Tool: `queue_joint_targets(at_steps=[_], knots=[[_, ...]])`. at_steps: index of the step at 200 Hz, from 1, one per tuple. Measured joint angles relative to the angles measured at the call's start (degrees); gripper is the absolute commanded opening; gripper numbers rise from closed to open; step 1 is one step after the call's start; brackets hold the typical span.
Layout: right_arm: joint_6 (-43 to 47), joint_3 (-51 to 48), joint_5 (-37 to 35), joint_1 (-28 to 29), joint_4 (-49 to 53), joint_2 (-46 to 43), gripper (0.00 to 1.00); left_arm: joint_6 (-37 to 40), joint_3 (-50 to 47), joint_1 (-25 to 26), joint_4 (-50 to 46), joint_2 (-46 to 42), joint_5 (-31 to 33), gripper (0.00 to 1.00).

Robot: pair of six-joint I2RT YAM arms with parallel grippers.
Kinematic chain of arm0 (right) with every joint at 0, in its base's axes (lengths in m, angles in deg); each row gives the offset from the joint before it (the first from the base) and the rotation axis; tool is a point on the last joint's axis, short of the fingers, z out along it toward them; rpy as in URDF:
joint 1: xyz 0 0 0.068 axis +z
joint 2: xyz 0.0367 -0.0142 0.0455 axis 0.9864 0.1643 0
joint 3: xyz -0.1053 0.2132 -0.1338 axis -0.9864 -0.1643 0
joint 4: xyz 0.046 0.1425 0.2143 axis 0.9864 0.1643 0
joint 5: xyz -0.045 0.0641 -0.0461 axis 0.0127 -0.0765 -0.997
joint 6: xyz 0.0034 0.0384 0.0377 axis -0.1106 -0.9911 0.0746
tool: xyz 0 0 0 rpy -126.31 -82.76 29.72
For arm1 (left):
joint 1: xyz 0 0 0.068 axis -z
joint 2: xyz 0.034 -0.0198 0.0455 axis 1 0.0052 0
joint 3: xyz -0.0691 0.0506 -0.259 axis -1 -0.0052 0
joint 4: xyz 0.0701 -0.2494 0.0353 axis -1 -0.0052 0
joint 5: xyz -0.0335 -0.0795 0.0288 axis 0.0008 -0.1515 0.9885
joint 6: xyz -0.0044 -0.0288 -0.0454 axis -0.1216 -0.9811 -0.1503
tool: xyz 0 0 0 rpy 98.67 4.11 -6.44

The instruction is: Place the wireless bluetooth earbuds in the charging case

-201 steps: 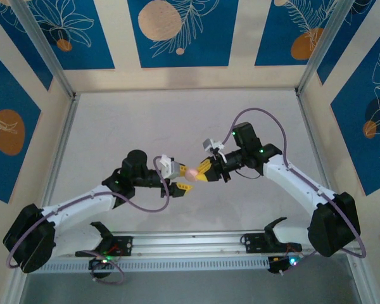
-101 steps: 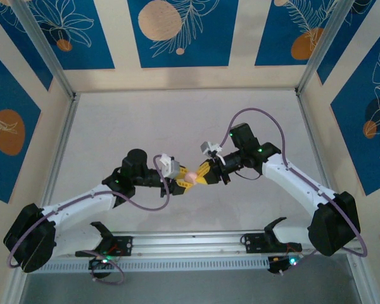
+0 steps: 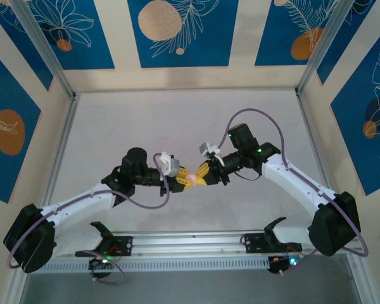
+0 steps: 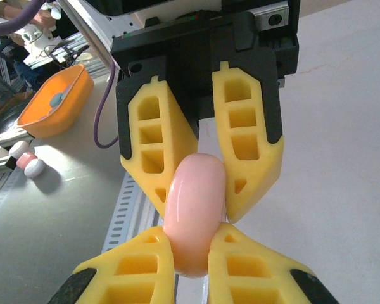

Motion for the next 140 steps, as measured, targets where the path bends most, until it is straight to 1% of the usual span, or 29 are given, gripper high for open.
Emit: queue_joint_targets(at_steps=[25,47,92,140], knots=[[-1.6,-0.1,-0.8,0.1,-1.7,-0.9,0.28,0.0,0.2,-0.1,0.1,-0.6,0.4,0.22],[-4.0,-0.3,-2.3,-0.1,-3.8,-1.4,0.33,0.0,0.3,-0.3,0.1,-0.8,0.7,0.23],[-9.6,-2.6,-4.5,-2.4,-9.9,-3.0,0.37,0.3,0.3,-0.5,-0.6,-1.4,2.2,0.22],[-14.2,-4.0,-7.1,-6.3,-15.0,-4.1,0.39,1.3,0.3,-0.5,-1.1,-2.6,1.8,0.23]])
